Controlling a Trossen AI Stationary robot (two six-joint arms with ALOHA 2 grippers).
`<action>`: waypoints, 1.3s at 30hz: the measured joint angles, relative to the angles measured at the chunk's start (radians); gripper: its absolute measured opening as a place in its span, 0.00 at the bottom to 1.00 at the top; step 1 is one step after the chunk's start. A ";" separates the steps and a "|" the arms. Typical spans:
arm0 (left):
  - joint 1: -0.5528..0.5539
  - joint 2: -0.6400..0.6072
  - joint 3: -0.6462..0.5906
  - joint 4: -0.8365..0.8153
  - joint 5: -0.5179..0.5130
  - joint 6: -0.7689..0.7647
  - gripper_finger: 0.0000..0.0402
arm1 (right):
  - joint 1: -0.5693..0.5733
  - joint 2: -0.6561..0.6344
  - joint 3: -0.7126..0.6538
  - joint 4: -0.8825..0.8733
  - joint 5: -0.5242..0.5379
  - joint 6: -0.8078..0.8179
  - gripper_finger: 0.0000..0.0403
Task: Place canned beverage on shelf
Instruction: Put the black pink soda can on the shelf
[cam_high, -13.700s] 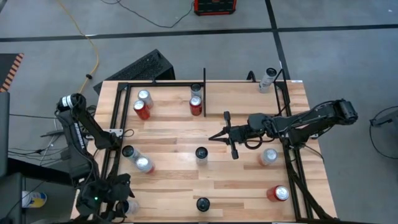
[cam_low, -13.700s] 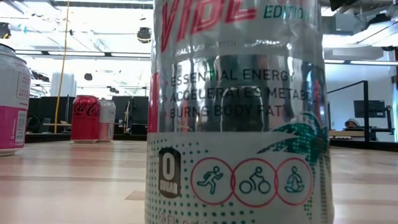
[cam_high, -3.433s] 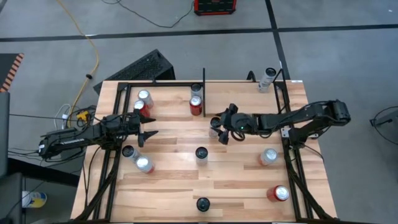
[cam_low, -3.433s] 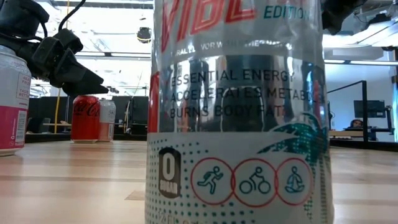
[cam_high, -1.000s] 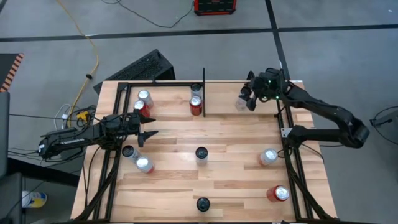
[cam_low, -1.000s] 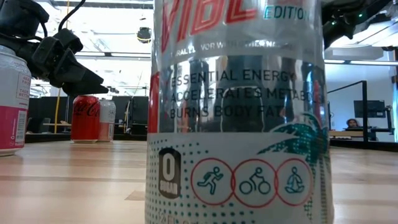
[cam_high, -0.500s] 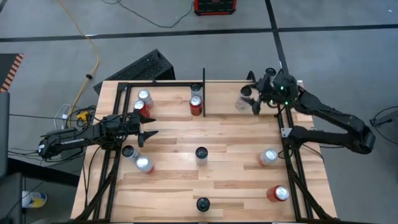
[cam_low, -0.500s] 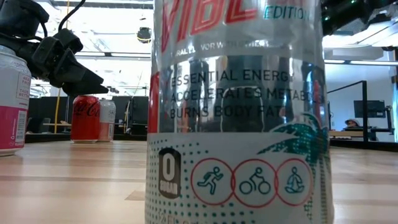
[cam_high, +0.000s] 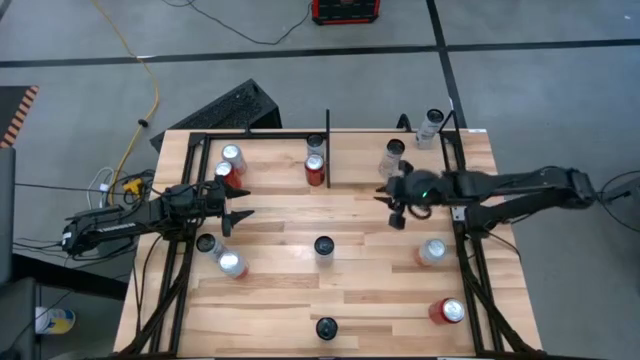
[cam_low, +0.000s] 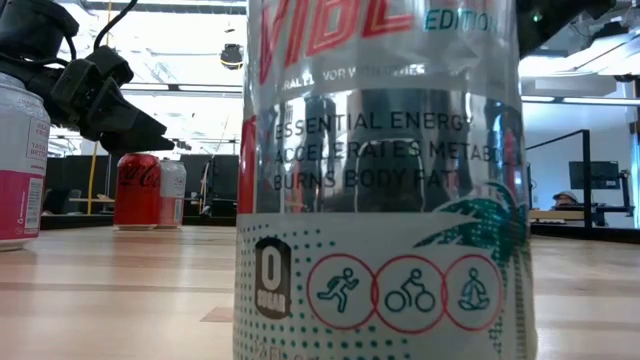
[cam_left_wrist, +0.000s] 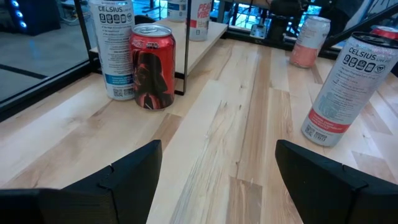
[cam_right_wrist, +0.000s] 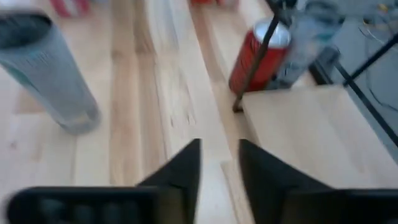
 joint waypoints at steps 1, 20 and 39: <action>0.000 0.000 0.000 0.000 0.000 0.000 0.75 | 0.018 0.016 -0.014 0.017 0.024 0.014 0.20; 0.000 0.000 0.000 0.000 0.000 0.000 0.75 | -0.080 0.246 -0.139 0.298 0.322 0.412 0.04; 0.000 0.000 0.000 0.000 0.000 0.000 0.75 | -0.124 0.392 -0.138 0.355 0.523 0.509 0.04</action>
